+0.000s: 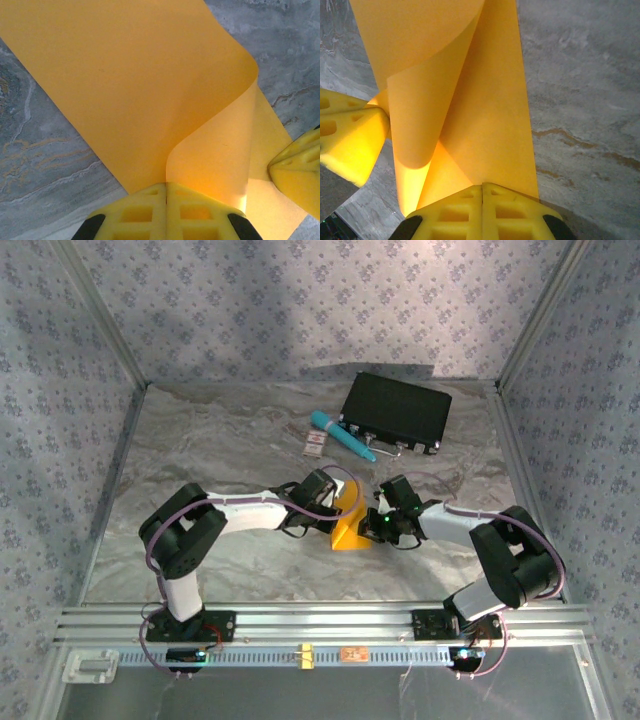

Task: Fold a paper plane with a square sheet of paper (pick it up from the middle)
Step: Fold the triangle a second time at the center of the table.

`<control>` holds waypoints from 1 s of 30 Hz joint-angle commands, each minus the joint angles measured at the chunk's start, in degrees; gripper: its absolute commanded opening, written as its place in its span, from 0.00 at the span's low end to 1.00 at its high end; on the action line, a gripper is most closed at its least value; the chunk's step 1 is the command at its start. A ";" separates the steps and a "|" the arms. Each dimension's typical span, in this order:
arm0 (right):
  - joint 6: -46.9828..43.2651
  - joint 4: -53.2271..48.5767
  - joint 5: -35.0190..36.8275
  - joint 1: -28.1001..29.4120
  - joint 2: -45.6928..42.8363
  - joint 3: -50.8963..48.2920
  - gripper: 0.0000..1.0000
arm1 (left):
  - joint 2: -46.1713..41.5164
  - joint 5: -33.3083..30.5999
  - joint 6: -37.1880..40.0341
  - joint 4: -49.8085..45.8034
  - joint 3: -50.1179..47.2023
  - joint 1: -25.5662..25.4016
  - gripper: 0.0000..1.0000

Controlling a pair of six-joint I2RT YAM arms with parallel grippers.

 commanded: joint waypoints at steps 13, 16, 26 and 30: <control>-0.39 -5.34 2.96 -0.19 -0.31 -0.92 0.06 | 2.47 0.49 1.64 -1.00 3.05 0.31 0.00; -0.46 -5.35 2.95 -0.18 -0.38 -0.89 0.06 | 2.82 0.63 1.56 -1.17 3.10 0.32 0.00; -0.71 -5.35 2.87 -0.36 -1.10 -0.77 0.06 | 3.48 1.45 2.02 -1.64 2.53 0.35 0.00; -1.25 -4.88 2.30 -0.63 -2.31 -0.36 0.09 | 3.88 2.31 2.28 -1.95 2.59 0.35 0.00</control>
